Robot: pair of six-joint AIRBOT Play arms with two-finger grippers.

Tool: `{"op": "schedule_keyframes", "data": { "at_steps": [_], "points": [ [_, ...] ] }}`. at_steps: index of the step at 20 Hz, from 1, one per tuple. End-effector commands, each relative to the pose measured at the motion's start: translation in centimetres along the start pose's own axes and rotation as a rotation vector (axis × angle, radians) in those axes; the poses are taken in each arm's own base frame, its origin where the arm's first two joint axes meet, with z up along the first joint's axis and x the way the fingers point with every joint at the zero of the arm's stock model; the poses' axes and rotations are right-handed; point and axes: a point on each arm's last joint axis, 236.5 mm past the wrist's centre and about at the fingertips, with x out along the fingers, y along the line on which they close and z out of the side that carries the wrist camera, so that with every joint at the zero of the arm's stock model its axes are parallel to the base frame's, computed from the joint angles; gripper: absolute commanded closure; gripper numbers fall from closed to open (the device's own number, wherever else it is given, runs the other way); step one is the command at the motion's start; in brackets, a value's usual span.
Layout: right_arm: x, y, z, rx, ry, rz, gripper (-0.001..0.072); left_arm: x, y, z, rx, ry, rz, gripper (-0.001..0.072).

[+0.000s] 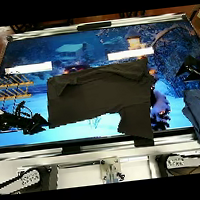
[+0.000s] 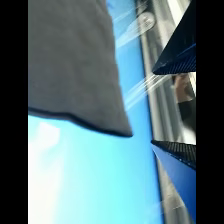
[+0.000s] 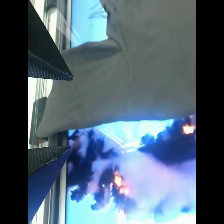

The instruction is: Fold the shirts.

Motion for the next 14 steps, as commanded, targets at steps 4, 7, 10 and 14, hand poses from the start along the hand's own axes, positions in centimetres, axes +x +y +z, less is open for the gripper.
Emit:
{"op": "schedule_keyframes", "data": {
  "at_steps": [4,7,10,14],
  "points": [
    [-0.2,1.5,-0.2,0.009,0.007,0.067,0.0193,0.8,0.9,1.6,0.044,-0.08,0.028,0.0236],
    [-0.2,1.5,-0.2,0.011,0.008,0.068,0.0193,2.0,0.4,1.6,0.056,-0.059,0.023,0.0237],
    [-0.2,1.5,-0.2,0.013,0.007,0.066,0.0193,3.2,-1.1,2.2,0.065,-0.07,-0.002,0.0263],
    [0.5,-1.0,-0.1,0.06,0.008,-0.026,0.0189,3.6,-2.0,3.2,0.018,-0.103,-0.029,0.0674]
  ]
}}
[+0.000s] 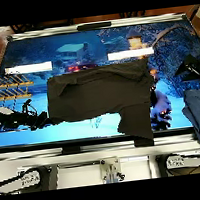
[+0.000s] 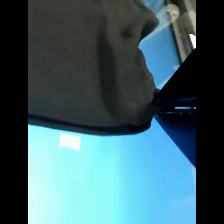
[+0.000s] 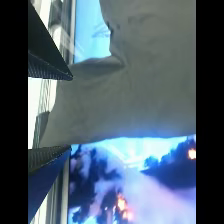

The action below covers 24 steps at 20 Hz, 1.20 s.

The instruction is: Fold the shirts.

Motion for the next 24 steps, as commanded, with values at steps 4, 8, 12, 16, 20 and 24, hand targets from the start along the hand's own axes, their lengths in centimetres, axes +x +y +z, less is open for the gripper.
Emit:
{"op": "schedule_keyframes", "data": {
  "at_steps": [4,8,12,16,20,24],
  "points": [
    [6.0,-1.4,-1.1,0.057,0.078,0.062,0.0096,-0.5,-1.7,0.7,0.024,-0.01,-0.037,0.0675],
    [13.8,-1.6,-3.3,-0.016,0.142,0.047,0.01,-2.4,-3.0,2.1,0.078,-0.079,-0.037,0.0676],
    [17.5,-1.2,-1.8,-0.131,0.057,-0.07,0.01,-3.5,-3.5,2.5,0.131,-0.105,-0.028,0.0675],
    [19.0,-1.2,-1.8,-0.16,0.078,-0.107,0.022,-4.2,-4.0,3.3,0.157,-0.125,-0.028,0.0676],
    [20.2,-1.1,-2.8,-0.134,0.14,-0.076,0.0217,-5.5,-4.9,4.5,0.184,-0.162,-0.028,0.0676],
    [20.3,-0.6,-2.5,-0.123,0.127,-0.056,0.0217,-6.0,-5.2,5.1,0.196,-0.18,-0.027,0.0676]
  ]
}}
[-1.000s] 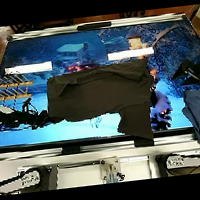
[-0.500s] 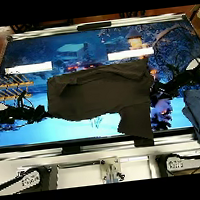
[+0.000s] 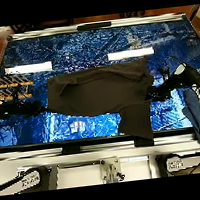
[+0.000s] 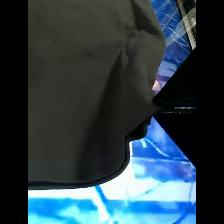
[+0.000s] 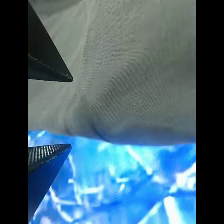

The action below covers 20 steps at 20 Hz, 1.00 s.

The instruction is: Fold the shirts.

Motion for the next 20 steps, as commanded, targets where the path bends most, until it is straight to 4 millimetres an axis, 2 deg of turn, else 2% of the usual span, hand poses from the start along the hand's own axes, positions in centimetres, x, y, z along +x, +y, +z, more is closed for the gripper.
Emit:
{"op": "schedule_keyframes", "data": {
  "at_steps": [1,4,5,6,8,10,11,12,13,14,15,16,17,18,19,20],
  "points": [
    [0.4,0.6,0.2,0.014,-0.003,0.029,0.0219,-0.4,-0.2,0.6,0.012,-0.015,0.001,0.0676],
    [1.1,1.3,0.0,0.016,0.017,0.048,0.0221,-0.4,0.0,0.8,0.015,-0.022,0.01,0.0676],
    [1.5,1.3,-0.1,0.014,0.027,0.042,0.0298,-0.4,0.0,0.8,0.016,-0.023,0.012,0.0676],
    [1.8,1.3,-0.1,0.012,0.031,0.027,0.0426,-0.4,0.0,0.8,0.015,-0.023,0.012,0.0676],
    [1.9,0.9,0.1,0.011,0.021,-0.017,0.0616,-0.4,0.0,0.8,0.016,-0.023,0.012,0.0676],
    [1.0,1.6,0.3,-0.008,-0.006,-0.004,0.064,-0.8,-0.1,1.2,0.032,-0.034,0.013,0.0678],
    [-0.4,2.2,0.7,-0.042,-0.044,-0.004,0.064,-1.6,-0.5,2.0,0.052,-0.055,0.012,0.0679],
    [-2.5,3.1,1.4,-0.089,-0.103,-0.004,0.0641,-3.3,-1.7,3.5,0.095,-0.107,0.016,0.0679],
    [-5.8,4.4,2.4,-0.158,-0.195,-0.01,0.0641,-5.9,-3.3,5.4,0.149,-0.184,0.021,0.0679],
    [-10.0,6.0,3.3,-0.232,-0.307,-0.021,0.064,-9.8,-5.9,7.8,0.226,-0.297,0.032,0.068],
    [-15.9,8.3,4.1,-0.314,-0.46,-0.039,0.0641,-14.5,-9.0,9.8,0.309,-0.423,0.045,0.068],
    [-22.2,10.8,4.1,-0.394,-0.624,-0.062,0.064,-20.5,-12.9,11.3,0.406,-0.584,0.06,0.068],
    [-29.8,13.7,2.9,-0.483,-0.828,-0.095,0.0641,-26.6,-16.9,11.8,0.487,-0.747,0.071,0.0679],
    [-37.1,16.3,0.6,-0.558,-1.04,-0.137,0.0641,-33.3,-21.3,11.0,0.561,-0.931,0.075,0.0678],
    [-44.7,18.7,-3.1,-0.608,-1.275,-0.179,0.0641,-39.6,-25.4,8.9,0.635,-1.106,0.074,0.0678],
    [-50.7,20.5,-7.4,-0.638,-1.481,-0.212,0.0641,-44.6,-28.8,6.1,0.693,-1.253,0.066,0.0678]
  ]
}}
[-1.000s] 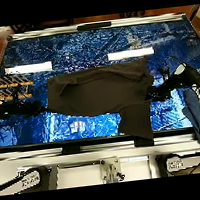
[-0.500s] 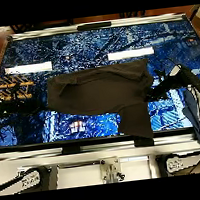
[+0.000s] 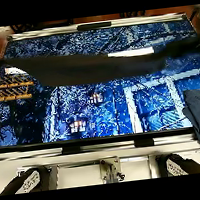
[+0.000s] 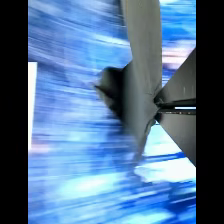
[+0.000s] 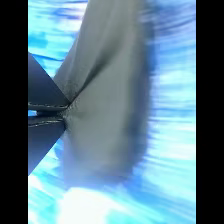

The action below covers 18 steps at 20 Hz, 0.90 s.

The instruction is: Fold the shirts.

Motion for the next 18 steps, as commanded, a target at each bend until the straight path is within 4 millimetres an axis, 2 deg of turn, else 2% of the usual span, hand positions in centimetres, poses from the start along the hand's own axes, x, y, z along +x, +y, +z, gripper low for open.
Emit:
{"op": "schedule_keyframes", "data": {
  "at_steps": [1,2,3,4,5,6,8,9,11,13,16,18],
  "points": [
    [-24.2,5.0,12.7,-0.232,-0.696,-0.198,0.0641,-17.5,-9.7,14.2,0.21,-0.549,0.036,0.0677],
    [-29.9,6.7,13.2,-0.263,-0.832,-0.235,0.0641,-22.1,-12.4,15.5,0.235,-0.661,0.03,0.0678],
    [-34.0,7.9,12.8,-0.279,-0.917,-0.259,0.0641,-25.4,-14.3,15.9,0.251,-0.737,0.023,0.0678],
    [-36.8,8.8,11.9,-0.285,-0.967,-0.276,0.0641,-28.2,-15.9,15.7,0.257,-0.793,0.021,0.0678],
    [-38.5,9.3,10.8,-0.285,-0.981,-0.289,0.064,-30.1,-16.7,15.1,0.262,-0.819,0.035,0.0678],
    [-39.3,9.6,9.7,-0.285,-0.972,-0.303,0.0641,-31.2,-16.8,14.5,0.255,-0.824,0.059,0.0677],
    [-39.5,8.9,8.1,-0.284,-0.92,-0.351,0.0641,-31.6,-15.8,13.1,0.226,-0.779,0.122,0.0678],
    [-39.1,8.3,7.6,-0.268,-0.89,-0.366,0.0641,-31.0,-15.3,12.3,0.219,-0.733,0.141,0.0677],
    [-37.1,6.8,6.8,-0.241,-0.796,-0.389,0.0641,-28.9,-14.5,10.6,0.219,-0.62,0.148,0.0677],
    [-32.4,5.0,5.4,-0.214,-0.608,-0.377,0.0641,-25.2,-12.7,8.6,0.197,-0.462,0.15,0.0677],
    [-22.0,2.0,0.2,-0.139,-0.163,-0.297,0.0641,-17.8,-8.3,4.2,0.178,-0.177,0.15,0.0677],
    [-14.4,0.0,-2.6,-0.07,0.058,-0.235,0.0641,-11.8,-4.4,0.9,0.122,-0.008,0.137,0.0677]
  ]
}}
